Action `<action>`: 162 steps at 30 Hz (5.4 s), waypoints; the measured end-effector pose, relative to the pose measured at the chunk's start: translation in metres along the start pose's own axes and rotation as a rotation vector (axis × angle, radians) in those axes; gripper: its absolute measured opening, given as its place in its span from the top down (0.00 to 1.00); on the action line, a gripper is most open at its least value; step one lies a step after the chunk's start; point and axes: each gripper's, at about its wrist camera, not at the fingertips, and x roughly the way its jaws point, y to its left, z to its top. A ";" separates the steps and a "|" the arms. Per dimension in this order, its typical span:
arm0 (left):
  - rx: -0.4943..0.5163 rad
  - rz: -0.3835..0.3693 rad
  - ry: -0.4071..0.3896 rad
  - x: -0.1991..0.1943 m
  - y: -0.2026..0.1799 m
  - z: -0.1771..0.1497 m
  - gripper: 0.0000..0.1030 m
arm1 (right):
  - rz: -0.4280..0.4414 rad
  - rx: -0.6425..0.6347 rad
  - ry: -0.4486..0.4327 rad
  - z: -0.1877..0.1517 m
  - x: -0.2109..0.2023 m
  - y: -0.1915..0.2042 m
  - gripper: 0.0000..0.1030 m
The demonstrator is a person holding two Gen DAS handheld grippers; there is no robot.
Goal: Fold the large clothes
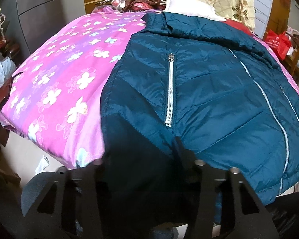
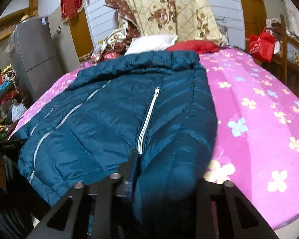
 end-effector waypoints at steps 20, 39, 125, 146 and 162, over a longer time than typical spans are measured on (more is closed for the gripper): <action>0.010 0.009 -0.001 0.000 0.000 -0.001 0.56 | 0.064 0.125 0.027 -0.011 0.010 -0.016 0.71; -0.008 -0.070 -0.046 -0.021 0.018 -0.003 0.90 | 0.105 0.148 -0.031 -0.010 -0.021 -0.004 0.88; -0.083 -0.082 -0.403 -0.063 0.017 0.183 0.91 | -0.017 0.124 -0.372 0.174 -0.033 0.000 0.90; 0.017 0.068 -0.237 0.166 -0.043 0.324 0.84 | -0.159 0.116 -0.126 0.275 0.214 -0.068 0.90; -0.233 -0.241 -0.064 0.155 0.023 0.350 0.25 | 0.087 0.492 0.045 0.266 0.203 -0.121 0.70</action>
